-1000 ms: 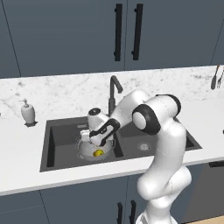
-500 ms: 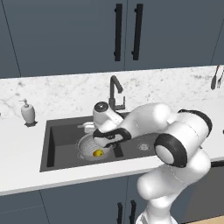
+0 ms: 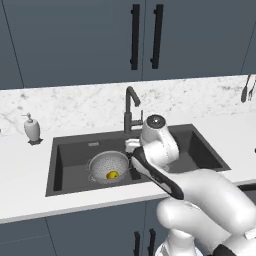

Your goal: Put the colander in the sink, put the kiwi, pear in the colander, and turn on the sink faucet and pour water over the colander.

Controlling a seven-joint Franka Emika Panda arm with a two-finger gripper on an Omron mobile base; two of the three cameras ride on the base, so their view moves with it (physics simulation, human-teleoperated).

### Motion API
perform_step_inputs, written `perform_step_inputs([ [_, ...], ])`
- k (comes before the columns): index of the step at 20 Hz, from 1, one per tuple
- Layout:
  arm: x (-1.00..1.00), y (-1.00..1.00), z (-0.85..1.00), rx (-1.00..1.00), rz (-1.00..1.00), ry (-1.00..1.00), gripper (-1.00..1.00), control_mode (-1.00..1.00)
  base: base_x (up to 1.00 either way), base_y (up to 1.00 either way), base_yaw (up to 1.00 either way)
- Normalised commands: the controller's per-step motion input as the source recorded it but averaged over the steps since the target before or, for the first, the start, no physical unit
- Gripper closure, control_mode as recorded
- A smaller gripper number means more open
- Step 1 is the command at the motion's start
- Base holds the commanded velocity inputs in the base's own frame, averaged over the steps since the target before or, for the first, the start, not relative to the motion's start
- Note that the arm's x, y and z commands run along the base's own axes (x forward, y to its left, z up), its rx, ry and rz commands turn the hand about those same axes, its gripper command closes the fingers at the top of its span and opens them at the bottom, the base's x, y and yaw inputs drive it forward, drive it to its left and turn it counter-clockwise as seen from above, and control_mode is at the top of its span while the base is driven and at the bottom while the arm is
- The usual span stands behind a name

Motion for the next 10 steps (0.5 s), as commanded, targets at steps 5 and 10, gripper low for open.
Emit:
perform_step_inputs([
  [5,-0.32,-1.0,0.62,0.0,-0.03,0.03,-1.0,-1.0,0.0,0.0,0.0],
  [10,0.11,-1.0,0.49,0.0,-0.05,0.0,-1.0,-1.0,0.0,0.0,0.0],
])
